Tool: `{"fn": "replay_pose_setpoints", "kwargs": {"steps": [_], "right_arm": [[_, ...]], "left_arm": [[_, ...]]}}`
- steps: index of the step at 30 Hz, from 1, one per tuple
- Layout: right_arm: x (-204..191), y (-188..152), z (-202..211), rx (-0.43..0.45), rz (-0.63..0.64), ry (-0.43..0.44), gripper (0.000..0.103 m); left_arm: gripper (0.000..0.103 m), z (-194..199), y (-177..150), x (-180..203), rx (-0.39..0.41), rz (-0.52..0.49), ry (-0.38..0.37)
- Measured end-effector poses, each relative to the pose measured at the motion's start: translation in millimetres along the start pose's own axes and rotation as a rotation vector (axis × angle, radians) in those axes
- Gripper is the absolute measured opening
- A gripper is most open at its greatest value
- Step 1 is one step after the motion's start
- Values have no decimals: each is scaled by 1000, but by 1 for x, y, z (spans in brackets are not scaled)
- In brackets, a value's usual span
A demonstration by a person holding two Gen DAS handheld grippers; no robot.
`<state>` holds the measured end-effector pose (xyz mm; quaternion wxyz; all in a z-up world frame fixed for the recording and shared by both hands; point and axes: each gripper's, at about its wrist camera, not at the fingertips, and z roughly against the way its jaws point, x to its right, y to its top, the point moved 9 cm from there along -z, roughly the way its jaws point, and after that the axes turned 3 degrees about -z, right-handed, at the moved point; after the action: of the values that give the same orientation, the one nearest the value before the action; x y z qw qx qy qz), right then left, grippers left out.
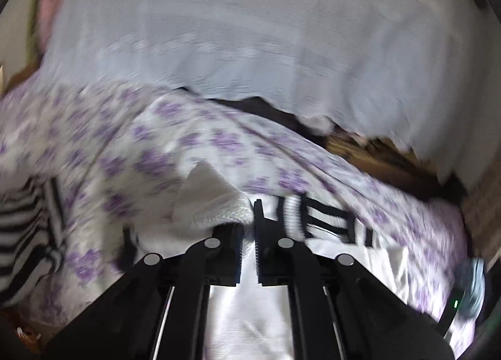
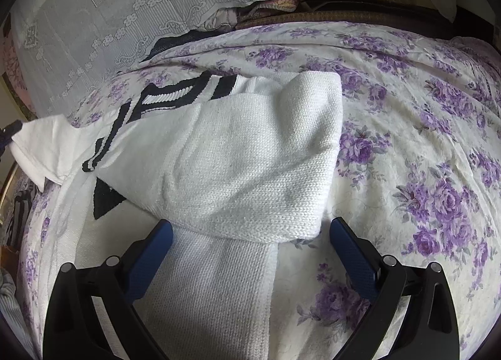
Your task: Fold small clothes
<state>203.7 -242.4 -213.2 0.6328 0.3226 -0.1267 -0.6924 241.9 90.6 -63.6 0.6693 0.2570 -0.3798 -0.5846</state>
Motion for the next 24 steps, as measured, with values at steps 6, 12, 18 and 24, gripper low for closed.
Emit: {"fn": "replay_pose_setpoints", "kwargs": {"steps": [6,12,18,24], "right_arm": [[4,2,4,15,-41,43,100],[3,3,5,16,-45,47,100],[4,3,7,24,-64,68,100],[4,4,8,27,-69,72,100]], "left_arm": [[5,-18,-18,62,-36,-142,-44],[5,-46,-53,109,-94,-283,-51],[13,-83,-108,141,-199,-440,-54],[53,-91,-134,156,-227,-543,-65]]}}
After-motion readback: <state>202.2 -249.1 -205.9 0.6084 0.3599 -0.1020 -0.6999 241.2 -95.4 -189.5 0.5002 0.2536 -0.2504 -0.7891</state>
